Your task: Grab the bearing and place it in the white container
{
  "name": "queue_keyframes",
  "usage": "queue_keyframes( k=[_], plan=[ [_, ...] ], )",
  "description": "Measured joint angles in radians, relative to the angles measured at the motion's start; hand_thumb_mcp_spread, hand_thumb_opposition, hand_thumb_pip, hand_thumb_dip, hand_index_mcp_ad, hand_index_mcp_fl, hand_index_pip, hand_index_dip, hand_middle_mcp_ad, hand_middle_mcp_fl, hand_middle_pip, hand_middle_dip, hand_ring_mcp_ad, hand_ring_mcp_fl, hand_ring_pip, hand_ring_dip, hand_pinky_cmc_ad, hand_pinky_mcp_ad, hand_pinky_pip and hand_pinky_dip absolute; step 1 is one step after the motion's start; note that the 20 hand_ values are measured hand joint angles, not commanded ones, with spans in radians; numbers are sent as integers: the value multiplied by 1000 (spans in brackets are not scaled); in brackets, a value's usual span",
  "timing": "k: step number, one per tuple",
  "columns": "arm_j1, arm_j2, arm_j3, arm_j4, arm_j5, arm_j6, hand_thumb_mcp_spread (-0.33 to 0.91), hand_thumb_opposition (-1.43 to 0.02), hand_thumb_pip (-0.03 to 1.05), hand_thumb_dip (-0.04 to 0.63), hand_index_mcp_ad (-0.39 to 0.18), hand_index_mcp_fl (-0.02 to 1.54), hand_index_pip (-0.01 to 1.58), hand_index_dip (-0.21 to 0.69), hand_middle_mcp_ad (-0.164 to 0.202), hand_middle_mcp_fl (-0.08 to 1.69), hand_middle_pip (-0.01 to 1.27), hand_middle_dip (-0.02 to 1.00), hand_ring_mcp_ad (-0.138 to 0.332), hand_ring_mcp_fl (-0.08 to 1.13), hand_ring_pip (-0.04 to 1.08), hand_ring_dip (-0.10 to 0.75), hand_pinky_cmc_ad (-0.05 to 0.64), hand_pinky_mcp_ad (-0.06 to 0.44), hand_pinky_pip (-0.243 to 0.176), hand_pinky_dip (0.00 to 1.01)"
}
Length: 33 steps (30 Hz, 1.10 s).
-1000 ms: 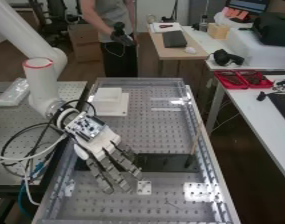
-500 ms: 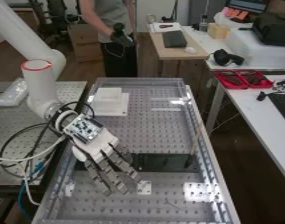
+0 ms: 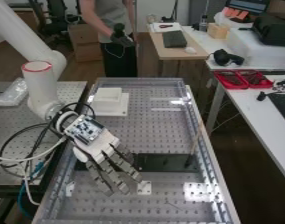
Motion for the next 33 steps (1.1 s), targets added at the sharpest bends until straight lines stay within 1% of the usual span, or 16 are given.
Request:
queue_keyframes(
  k=[11, 24, 27, 30, 33],
  plan=[
    [-11, -9, 6, -5, -15, 0, 358, -785, 709, 237, -70, -5, 1403, 164, 59, 17, 129, 222, 169, -2, 187, 108, 382, 312, -106, 569],
    [-13, -16, 6, 14, -28, -7, 358, -785, 709, 237, -70, -9, 1403, 164, 59, 17, 129, 222, 168, -2, 187, 110, 382, 312, -106, 569],
    [-12, -16, 5, 17, -28, -7, 358, -785, 709, 237, -73, -9, 1412, 164, 59, 16, 126, 222, 168, -2, 187, 110, 382, 309, -106, 569],
    [-11, -16, 3, 19, -28, -7, 358, -785, 709, 237, -73, -10, 1461, 164, 59, 19, 126, 222, 168, -2, 187, 110, 382, 309, -106, 569],
    [-11, -16, 3, 19, -29, -10, 358, -785, 709, 237, -73, -9, 1457, 164, 59, 17, 129, 222, 168, -2, 187, 110, 382, 312, -106, 569]
  ],
)
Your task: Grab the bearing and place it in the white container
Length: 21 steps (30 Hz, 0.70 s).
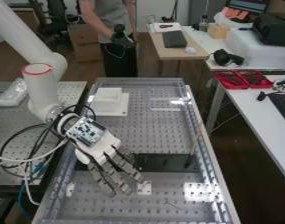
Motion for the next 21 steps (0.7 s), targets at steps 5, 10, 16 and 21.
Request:
queue_keyframes(
  k=[5, 10, 16, 21],
  plan=[
    [-1, 0, 0, 1, -3, -4, 358, -785, 709, 237, -73, -9, 1477, 164, 59, 19, 126, 222, 168, -2, 187, 110, 382, 309, -106, 569],
    [-3, 0, 1, 0, -8, -7, 358, -785, 709, 237, -73, -7, 1480, 164, 59, 17, 126, 222, 164, 0, 187, 110, 382, 309, -106, 569],
    [-6, -4, 2, 4, -17, -22, 358, -785, 709, 237, -73, 12, 1487, 164, 59, 17, 126, 222, 166, 0, 187, 110, 382, 312, -106, 569],
    [-9, -8, 4, 4, -22, -25, 358, -785, 709, 237, -73, 12, 1491, 164, 59, 40, 126, 222, 166, 0, 187, 110, 380, 309, -106, 569]
  ],
)
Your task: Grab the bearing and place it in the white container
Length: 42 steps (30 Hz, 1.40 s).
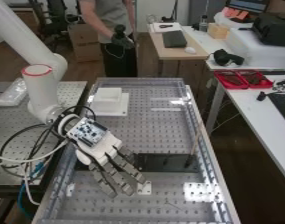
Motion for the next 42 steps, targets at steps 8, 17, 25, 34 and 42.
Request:
queue_keyframes(
  k=[8, 17, 25, 34, 42],
  plan=[
    [-5, -3, 3, 5, -4, 1, 354, -785, 709, 237, -73, 24, 1491, 164, 59, 40, 126, 222, 164, 0, 187, 110, 379, 312, -106, 569],
    [-7, 1, -2, 14, 0, 5, 354, -785, 709, 237, -73, 23, 1487, 164, 59, 37, 126, 222, 164, 0, 187, 110, 380, 312, -106, 569],
    [-6, -1, -2, 8, -1, 11, 354, -785, 712, 239, -73, 23, 1491, 164, 59, 37, 126, 222, 164, 0, 187, 110, 380, 312, -106, 569],
    [-3, -5, -2, 8, -2, 9, 354, -785, 712, 236, -73, 23, 1491, 164, 59, 37, 126, 222, 164, 0, 183, 110, 380, 312, -106, 571],
    [7, -8, -20, 78, 5, -21, 368, -785, 696, 236, -68, 206, 1489, 140, 59, 84, 126, 222, 162, 0, 183, 110, 380, 312, -106, 569]
  ],
)
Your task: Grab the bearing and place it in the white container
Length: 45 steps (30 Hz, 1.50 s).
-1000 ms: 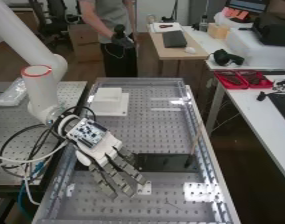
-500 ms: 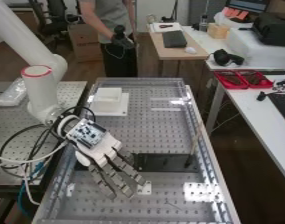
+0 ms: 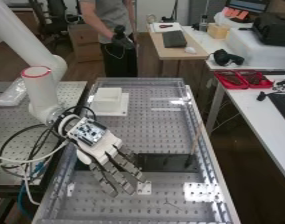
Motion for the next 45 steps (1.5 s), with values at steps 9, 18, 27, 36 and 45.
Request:
queue_keyframes(
  k=[9, 18, 27, 36, 45],
  plan=[
    [-1, -4, 1, 12, 1, -16, 429, -864, 618, 236, -72, 279, 1489, 124, 61, 201, 129, 227, 147, 24, 169, 113, 379, 309, -42, 503],
    [-5, 7, -2, 24, -5, -31, 440, -946, 578, 234, -86, 393, 1485, 126, 61, 202, 129, 237, 147, 44, 150, 134, 365, 309, -24, 450],
    [8, 60, -9, 33, -24, -59, 473, -993, 532, 216, -87, 557, 1529, 157, 58, 209, 129, 236, 147, 49, 140, 143, 365, 312, -10, 435],
    [55, 166, -37, 46, -42, -119, 476, -993, 532, 216, -87, 557, 1525, 157, 58, 209, 129, 239, 147, 51, 113, 147, 351, 312, -10, 417],
    [153, 296, -76, 68, -5, -158, 476, -993, 532, 216, -87, 564, 1520, 155, 61, 213, 133, 239, 147, 51, 117, 155, 351, 311, 3, 393]
  ],
)
